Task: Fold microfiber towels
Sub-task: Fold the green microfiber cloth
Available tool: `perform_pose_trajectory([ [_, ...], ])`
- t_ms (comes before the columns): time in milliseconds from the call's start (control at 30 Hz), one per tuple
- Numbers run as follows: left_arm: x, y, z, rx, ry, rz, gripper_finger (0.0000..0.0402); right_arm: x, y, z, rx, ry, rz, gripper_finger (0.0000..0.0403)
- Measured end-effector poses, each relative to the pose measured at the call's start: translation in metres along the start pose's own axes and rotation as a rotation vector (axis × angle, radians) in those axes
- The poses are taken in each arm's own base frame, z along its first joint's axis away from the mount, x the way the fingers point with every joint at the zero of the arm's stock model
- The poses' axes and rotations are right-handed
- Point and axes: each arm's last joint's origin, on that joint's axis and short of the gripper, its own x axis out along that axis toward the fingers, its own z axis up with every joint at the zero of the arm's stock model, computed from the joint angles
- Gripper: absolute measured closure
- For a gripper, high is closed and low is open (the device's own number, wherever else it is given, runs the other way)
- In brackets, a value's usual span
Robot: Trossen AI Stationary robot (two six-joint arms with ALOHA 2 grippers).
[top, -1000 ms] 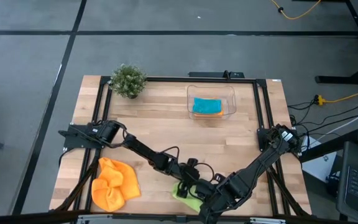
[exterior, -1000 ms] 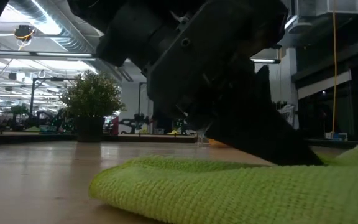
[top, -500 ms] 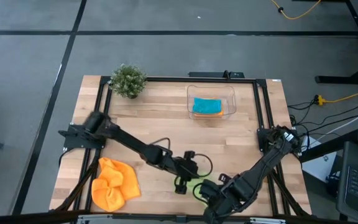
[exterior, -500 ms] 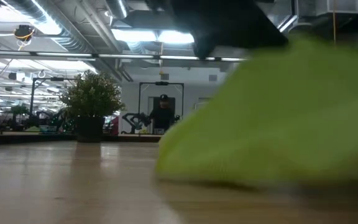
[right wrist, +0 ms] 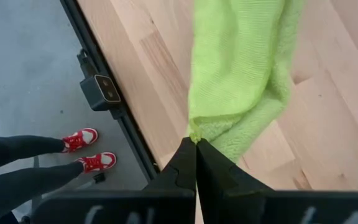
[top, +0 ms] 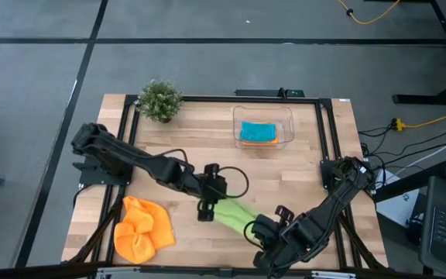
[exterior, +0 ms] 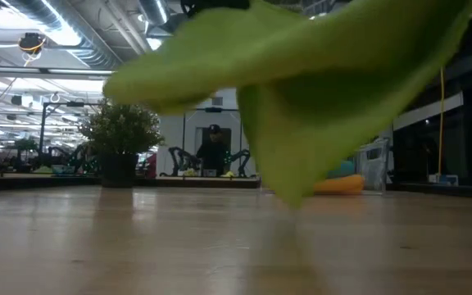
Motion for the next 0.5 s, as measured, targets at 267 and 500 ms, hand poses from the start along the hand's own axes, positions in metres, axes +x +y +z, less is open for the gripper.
perform_pose_trajectory([
  [267, 0.008, -0.004, -0.007, 0.026, 0.057, 0.001, 0.04, 0.0, 0.0, 0.0, 0.001, 0.0, 0.002, 0.0402],
  [500, 0.009, -0.004, -0.006, -0.012, 0.041, 0.034, 0.0393, 0.0, 0.001, 0.001, 0.005, -0.018, 0.001, 0.0402],
])
